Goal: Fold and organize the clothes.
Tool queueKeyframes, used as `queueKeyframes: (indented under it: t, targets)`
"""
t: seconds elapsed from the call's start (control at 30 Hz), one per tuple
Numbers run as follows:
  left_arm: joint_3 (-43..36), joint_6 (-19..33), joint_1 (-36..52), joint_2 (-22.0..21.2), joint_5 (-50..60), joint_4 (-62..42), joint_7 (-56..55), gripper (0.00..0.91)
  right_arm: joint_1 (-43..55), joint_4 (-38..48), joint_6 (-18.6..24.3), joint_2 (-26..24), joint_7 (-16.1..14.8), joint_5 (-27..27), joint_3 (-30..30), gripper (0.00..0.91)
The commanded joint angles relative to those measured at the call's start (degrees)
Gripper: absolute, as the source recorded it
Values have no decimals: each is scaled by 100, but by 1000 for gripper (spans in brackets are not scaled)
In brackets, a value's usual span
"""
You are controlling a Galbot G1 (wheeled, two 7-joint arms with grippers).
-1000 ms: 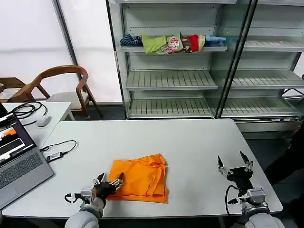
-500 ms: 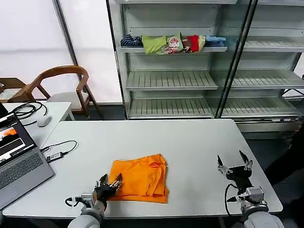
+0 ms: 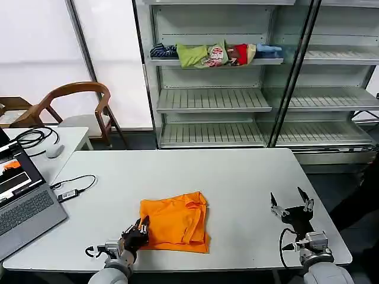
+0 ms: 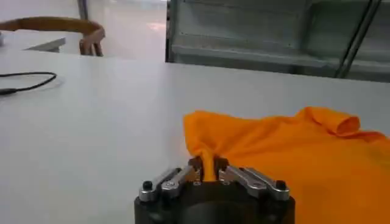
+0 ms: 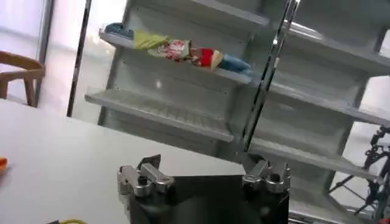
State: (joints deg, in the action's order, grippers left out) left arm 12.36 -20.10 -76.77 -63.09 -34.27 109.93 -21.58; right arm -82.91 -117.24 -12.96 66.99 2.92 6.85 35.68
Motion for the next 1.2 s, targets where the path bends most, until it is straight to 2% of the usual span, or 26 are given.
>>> queueKeyframes:
  t: [0.03, 0.23, 0.7, 0.87, 1.07, 1.13, 1.2]
  targets:
    - [51, 244, 117, -46, 36, -33, 266, 10, 43, 22, -3, 11, 4, -20, -38, 907]
    - [654, -44, 300, 120, -227, 269, 378, 10, 138, 62, -4, 16, 6, -28, -94, 907]
    - [3471, -738, -144, 832, -481, 114, 1257, 10, 399, 226, 28, -5, -3, -2, -258, 907]
    - [4285, -1276, -341, 1228, -656, 491, 1495, 10, 507, 316, 39, 7, -8, -6, -343, 907]
    - [4545, -1307, -525, 1783, -906, 899, 1562, 10, 517, 328, 50, -3, -9, 14, -324, 907]
    - [4438, -1307, -556, 1864, -1011, 1014, 1492, 20, 496, 334, 61, 3, -13, 14, -300, 907]
    - [4109, -1303, -594, 1752, -1041, 1258, 1394, 20, 469, 344, 62, 18, -10, 12, -283, 907]
